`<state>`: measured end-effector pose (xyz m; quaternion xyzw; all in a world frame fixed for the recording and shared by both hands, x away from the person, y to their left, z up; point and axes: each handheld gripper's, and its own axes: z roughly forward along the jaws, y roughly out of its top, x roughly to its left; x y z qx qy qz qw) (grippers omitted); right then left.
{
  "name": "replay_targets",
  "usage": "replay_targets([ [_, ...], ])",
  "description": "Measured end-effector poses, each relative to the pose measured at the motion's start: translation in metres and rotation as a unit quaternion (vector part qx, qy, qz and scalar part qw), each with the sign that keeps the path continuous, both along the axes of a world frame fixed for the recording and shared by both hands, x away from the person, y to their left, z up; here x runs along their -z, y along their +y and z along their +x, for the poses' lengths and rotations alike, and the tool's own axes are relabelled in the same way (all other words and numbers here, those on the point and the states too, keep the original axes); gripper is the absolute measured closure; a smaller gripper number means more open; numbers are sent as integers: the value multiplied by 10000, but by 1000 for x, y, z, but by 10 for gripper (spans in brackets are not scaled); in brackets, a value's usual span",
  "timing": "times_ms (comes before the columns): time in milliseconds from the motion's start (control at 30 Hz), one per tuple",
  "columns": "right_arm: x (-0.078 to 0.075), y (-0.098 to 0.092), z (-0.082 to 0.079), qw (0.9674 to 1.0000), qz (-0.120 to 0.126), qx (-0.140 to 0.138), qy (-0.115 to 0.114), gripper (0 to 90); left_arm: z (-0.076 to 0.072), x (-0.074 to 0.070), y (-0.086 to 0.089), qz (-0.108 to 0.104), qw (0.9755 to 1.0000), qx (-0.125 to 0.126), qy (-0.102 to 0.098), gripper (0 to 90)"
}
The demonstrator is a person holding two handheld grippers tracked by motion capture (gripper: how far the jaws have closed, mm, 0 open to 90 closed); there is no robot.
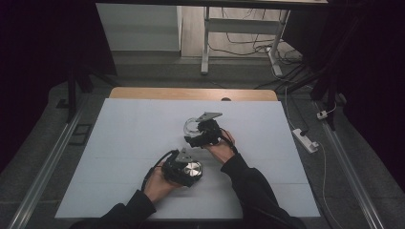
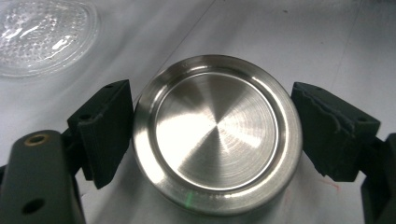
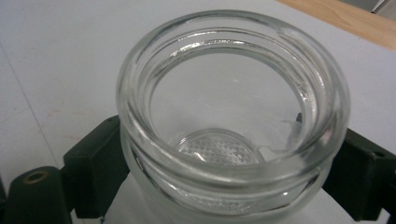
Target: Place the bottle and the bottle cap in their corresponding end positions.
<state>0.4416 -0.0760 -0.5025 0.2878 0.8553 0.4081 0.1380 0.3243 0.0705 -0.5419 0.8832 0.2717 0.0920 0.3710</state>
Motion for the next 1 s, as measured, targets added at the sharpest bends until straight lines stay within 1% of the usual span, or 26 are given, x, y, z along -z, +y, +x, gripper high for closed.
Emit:
replay_targets([
  [200, -4, -1, -1, 10000, 17, -47, -3, 81, 0, -1, 2, -2, 10000, -36, 3, 126],
  [333, -8, -3, -3, 10000, 56, -63, -3, 59, -1, -5, 5, -107, 9999, -59, -3, 108],
  [567, -13, -9, -6, 9999, 121, -85, -13, 34, -2, -11, 9, -184, 9998, -62, 29, 85],
  [667, -13, -11, -7, 9999, 111, -109, 17, 27, -4, -13, 10, -229, 9997, -47, 66, 78],
  [833, -11, -13, -11, 9998, 62, -168, 61, 17, -7, -16, 12, -247, 9997, -45, 39, 62],
  [1000, -12, -16, -14, 9998, 67, -183, 73, 7, -10, -18, 17, -303, 9995, -55, 64, 44],
])
